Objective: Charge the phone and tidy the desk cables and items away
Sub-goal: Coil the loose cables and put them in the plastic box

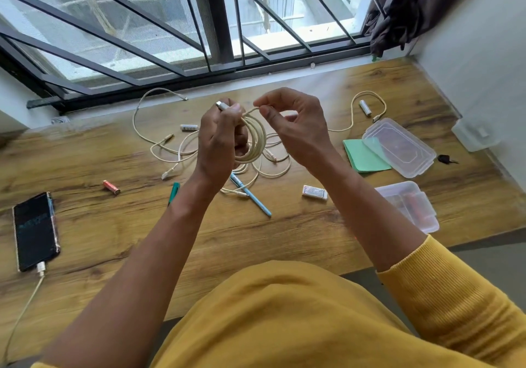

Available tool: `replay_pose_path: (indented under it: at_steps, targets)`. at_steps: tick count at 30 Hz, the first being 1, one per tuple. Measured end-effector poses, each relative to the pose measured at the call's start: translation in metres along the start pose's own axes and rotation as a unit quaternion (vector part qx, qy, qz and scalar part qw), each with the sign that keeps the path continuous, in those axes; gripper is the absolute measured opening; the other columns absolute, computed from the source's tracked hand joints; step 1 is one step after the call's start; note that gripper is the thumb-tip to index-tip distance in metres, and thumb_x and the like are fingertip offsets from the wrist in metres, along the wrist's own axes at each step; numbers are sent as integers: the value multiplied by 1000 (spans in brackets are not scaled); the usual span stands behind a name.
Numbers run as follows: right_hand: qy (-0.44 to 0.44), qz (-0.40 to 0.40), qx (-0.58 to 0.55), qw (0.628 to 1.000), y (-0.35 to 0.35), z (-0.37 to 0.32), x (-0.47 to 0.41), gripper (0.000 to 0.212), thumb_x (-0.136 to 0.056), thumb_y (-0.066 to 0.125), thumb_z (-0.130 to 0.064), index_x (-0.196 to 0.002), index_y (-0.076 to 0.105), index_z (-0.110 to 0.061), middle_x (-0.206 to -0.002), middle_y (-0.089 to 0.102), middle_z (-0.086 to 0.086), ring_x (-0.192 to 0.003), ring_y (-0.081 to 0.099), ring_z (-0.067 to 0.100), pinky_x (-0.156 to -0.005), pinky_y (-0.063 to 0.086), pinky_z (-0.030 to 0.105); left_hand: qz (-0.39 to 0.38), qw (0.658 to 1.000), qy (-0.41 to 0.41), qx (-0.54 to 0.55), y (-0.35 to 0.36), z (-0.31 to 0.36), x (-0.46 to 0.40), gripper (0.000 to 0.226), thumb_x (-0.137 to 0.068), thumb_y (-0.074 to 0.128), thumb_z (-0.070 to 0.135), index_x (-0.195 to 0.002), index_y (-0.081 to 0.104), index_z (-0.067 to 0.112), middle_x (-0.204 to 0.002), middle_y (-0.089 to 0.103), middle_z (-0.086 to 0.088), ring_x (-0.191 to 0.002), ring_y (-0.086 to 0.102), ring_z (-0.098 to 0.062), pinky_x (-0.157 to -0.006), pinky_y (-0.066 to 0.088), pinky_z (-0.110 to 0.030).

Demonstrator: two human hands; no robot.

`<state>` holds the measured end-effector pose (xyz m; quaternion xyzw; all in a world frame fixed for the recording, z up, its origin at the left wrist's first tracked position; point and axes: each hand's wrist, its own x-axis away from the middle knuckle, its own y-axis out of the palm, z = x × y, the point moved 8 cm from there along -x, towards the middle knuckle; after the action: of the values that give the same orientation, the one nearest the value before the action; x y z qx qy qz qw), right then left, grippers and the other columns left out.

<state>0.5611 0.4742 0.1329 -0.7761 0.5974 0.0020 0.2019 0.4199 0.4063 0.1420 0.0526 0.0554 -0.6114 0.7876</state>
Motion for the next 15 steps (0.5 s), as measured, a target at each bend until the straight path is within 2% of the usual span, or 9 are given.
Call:
replay_pose_path:
  at_steps: [3, 6, 8, 11, 15]
  targets:
    - [-19, 20, 30, 999, 4, -2, 1, 9, -94, 75, -28, -100, 78, -35, -110, 69, -11, -109, 62, 10, -90, 52, 34, -31, 999, 3, 13, 10, 5, 3, 18, -105, 41, 18, -88, 45, 16, -63, 35, -3, -47, 30, -12, -42, 30, -23]
    - [-21, 23, 31, 999, 6, -6, 2, 11, -93, 75, -29, -97, 76, -39, -109, 66, -5, -103, 63, 13, -84, 55, 33, -29, 999, 21, 2, 12, 9, 5, 22, -107, 39, 15, -86, 45, 17, -58, 40, 9, -45, 33, -8, -42, 31, -22]
    - [-24, -3, -8, 1000, 11, -9, 3, 7, -93, 75, -21, -97, 80, -24, -98, 74, -4, -89, 70, 13, -75, 59, 36, 0, 999, 36, -13, 8, 12, 3, 22, -107, 39, 16, -86, 45, 19, -59, 41, 9, -46, 33, -11, -42, 29, -24]
    - [3, -61, -120, 991, 20, -11, 6, 11, -94, 76, -8, -102, 79, -2, -87, 79, 8, -78, 74, 20, -74, 64, 44, 65, 993, 68, -73, -6, 16, -3, 21, -104, 43, 26, -84, 46, 23, -61, 47, 9, -49, 39, -16, -47, 32, -30]
    - [38, -137, -243, 960, 25, -16, 13, 16, -97, 70, 1, -109, 72, 12, -84, 76, 14, -75, 74, 20, -72, 61, 35, 112, 977, 96, -153, -17, 18, -4, 20, -102, 43, 34, -83, 46, 29, -61, 48, 11, -53, 44, -19, -53, 35, -40]
